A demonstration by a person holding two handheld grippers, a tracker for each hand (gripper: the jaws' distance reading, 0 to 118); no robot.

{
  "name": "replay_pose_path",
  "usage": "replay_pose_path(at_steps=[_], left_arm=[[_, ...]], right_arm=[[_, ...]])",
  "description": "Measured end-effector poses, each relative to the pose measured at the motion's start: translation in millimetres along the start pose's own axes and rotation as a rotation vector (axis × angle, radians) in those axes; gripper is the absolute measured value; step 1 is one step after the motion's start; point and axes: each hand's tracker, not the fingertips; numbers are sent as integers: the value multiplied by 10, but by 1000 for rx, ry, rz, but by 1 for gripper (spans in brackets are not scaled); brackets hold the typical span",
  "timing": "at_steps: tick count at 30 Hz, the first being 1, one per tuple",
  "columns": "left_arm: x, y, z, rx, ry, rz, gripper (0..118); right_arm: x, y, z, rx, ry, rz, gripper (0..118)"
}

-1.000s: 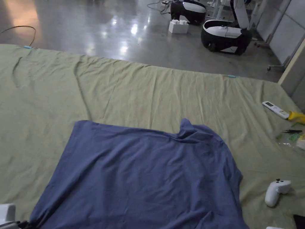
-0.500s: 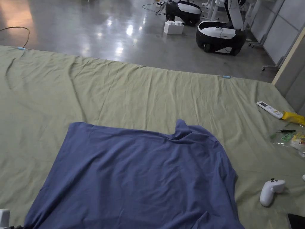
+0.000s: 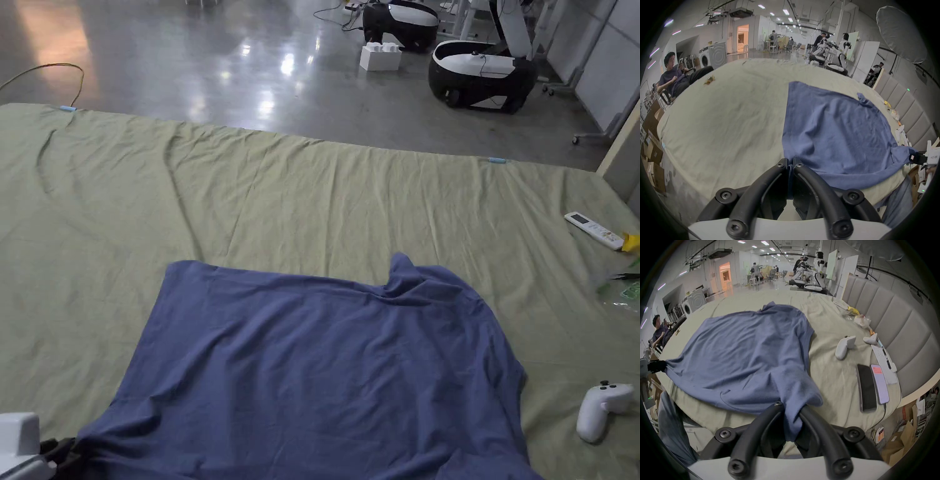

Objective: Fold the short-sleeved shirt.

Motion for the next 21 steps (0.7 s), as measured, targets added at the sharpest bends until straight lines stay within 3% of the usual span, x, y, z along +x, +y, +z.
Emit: replay_pose_path(at_steps=[7, 21], left_arm=[[15, 531, -335, 36, -4, -14, 6], [125, 1300, -1496, -22, 53, -14, 6]], right_arm=[[66, 569, -129, 75, 1, 5, 7], [187, 1531, -1407, 33, 10, -34, 7]])
